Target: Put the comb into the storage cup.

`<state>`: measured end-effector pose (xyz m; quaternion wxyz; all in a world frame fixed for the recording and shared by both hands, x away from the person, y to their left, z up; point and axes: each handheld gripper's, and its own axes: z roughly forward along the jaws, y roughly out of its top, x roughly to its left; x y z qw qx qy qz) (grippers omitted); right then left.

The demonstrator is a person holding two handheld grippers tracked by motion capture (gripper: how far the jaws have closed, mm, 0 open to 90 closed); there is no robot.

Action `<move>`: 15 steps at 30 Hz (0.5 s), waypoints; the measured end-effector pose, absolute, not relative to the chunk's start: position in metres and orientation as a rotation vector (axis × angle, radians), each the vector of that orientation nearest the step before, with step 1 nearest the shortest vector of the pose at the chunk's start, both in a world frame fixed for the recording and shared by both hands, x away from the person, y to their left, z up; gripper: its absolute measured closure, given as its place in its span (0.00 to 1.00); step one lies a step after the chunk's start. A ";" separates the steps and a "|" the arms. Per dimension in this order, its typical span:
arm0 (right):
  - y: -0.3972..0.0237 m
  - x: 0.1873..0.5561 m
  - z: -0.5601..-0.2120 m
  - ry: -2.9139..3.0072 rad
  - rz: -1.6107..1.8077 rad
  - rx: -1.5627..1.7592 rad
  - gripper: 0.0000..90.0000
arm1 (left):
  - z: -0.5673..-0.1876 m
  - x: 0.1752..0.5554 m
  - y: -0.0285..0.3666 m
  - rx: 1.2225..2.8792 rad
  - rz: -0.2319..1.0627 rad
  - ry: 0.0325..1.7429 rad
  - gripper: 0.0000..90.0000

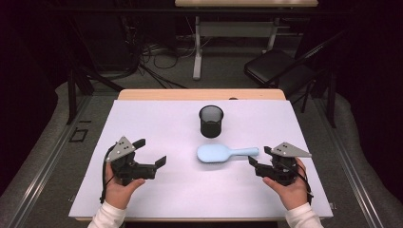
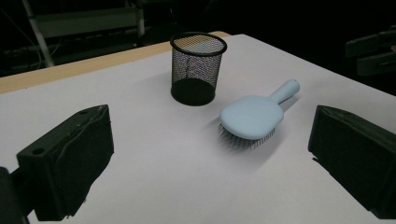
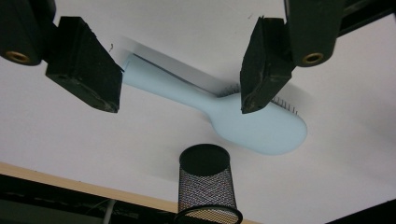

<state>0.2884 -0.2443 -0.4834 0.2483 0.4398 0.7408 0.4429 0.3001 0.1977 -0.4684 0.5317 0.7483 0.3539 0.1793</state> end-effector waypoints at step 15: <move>-0.249 0.304 -0.473 2.043 1.191 1.251 0.34 | -0.454 0.317 0.190 1.756 0.411 0.869 0.00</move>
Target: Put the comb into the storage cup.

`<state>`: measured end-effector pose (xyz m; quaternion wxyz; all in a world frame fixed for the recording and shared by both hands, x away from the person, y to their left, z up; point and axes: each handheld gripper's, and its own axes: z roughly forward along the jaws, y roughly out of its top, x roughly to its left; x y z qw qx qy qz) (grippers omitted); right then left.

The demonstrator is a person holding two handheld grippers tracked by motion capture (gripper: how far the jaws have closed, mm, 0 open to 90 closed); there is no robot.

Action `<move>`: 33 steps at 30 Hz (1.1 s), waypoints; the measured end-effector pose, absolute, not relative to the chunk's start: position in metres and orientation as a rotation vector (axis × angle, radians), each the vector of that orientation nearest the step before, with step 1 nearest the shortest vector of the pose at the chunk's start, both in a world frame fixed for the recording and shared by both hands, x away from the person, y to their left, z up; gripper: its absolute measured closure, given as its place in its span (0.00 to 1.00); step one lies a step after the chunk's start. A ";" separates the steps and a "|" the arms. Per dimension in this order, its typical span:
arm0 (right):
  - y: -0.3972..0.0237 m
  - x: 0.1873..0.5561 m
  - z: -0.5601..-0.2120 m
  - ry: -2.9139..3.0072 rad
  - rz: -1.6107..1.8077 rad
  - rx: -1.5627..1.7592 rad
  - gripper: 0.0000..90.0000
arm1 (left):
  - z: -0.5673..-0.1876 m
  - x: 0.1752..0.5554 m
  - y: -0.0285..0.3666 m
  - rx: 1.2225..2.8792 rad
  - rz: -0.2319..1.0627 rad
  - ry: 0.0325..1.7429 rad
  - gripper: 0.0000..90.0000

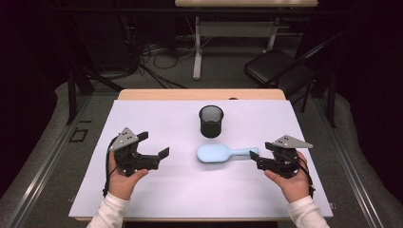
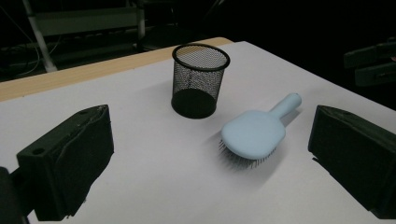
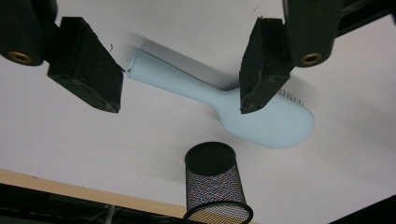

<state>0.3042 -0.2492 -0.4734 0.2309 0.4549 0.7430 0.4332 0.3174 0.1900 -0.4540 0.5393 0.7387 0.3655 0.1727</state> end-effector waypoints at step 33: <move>-0.236 0.353 -0.476 2.164 1.080 1.272 0.75 | -0.448 0.358 0.191 1.758 0.417 0.936 0.00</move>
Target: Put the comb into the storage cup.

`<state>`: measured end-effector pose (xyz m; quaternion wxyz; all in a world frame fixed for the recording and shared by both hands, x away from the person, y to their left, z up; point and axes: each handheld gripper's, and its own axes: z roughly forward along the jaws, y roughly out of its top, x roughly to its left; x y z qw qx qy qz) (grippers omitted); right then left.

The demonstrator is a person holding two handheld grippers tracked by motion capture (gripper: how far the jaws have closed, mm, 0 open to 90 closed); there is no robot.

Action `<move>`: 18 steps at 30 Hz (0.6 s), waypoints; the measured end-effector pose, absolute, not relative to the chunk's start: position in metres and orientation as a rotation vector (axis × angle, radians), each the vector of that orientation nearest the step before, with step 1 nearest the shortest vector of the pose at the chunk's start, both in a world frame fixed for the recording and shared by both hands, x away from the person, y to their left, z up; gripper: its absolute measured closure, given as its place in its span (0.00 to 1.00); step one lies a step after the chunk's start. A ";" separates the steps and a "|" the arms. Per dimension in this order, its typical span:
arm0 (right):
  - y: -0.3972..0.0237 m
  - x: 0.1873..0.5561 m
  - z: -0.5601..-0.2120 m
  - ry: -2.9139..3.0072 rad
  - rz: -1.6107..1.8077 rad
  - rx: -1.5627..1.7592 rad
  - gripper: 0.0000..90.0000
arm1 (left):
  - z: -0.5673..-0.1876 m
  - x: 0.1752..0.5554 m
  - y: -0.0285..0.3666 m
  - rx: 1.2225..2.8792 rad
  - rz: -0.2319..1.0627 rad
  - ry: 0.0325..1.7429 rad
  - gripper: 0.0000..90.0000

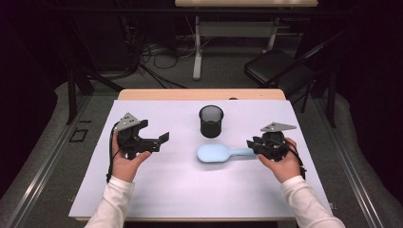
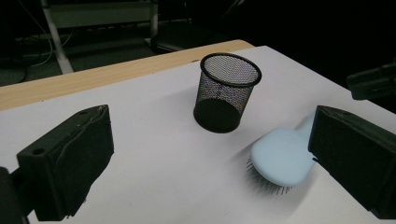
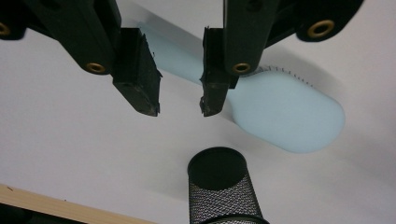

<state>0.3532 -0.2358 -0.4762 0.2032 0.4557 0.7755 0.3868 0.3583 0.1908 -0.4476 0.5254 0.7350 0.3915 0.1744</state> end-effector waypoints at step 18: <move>-0.219 0.377 -0.485 2.189 0.973 1.302 0.82 | -0.448 0.353 0.192 1.763 0.410 0.911 0.01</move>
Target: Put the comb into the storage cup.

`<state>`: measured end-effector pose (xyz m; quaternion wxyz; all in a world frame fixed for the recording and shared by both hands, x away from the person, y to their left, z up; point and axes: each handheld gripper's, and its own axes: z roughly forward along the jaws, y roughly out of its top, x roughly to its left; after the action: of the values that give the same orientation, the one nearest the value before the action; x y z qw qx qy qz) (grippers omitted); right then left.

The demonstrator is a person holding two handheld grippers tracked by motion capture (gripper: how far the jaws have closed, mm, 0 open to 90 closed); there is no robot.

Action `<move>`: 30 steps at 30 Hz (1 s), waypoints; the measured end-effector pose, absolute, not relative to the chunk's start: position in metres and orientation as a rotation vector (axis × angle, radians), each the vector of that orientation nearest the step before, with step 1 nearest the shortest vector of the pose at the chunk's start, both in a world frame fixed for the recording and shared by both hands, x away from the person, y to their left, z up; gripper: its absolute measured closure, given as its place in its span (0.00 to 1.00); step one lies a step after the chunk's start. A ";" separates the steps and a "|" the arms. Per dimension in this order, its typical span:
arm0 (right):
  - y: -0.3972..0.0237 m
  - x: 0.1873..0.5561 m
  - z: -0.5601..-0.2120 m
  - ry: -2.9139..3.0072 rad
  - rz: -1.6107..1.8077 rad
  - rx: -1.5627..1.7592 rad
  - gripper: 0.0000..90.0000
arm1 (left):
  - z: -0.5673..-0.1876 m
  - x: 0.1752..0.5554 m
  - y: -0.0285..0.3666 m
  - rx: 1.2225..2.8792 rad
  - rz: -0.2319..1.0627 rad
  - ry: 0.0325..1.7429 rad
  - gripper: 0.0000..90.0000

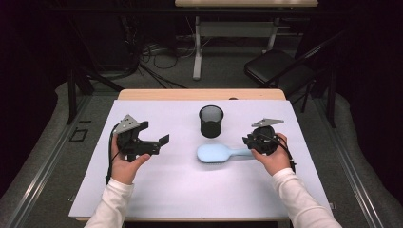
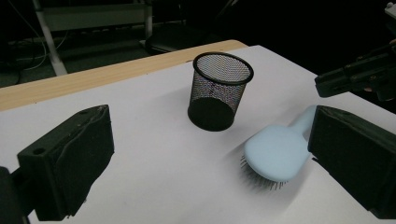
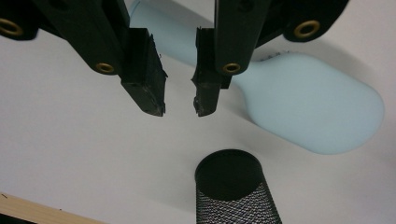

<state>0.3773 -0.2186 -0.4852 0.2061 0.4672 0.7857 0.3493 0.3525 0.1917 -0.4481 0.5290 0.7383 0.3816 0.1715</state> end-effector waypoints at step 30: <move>-0.221 0.405 -0.506 2.231 0.850 1.407 1.00 | -0.450 0.352 0.193 1.766 0.395 0.920 0.02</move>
<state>0.4048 -0.2211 -0.5057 0.1843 0.4989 0.7913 0.3014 0.3523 0.1930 -0.4498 0.5277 0.7389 0.3848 0.1655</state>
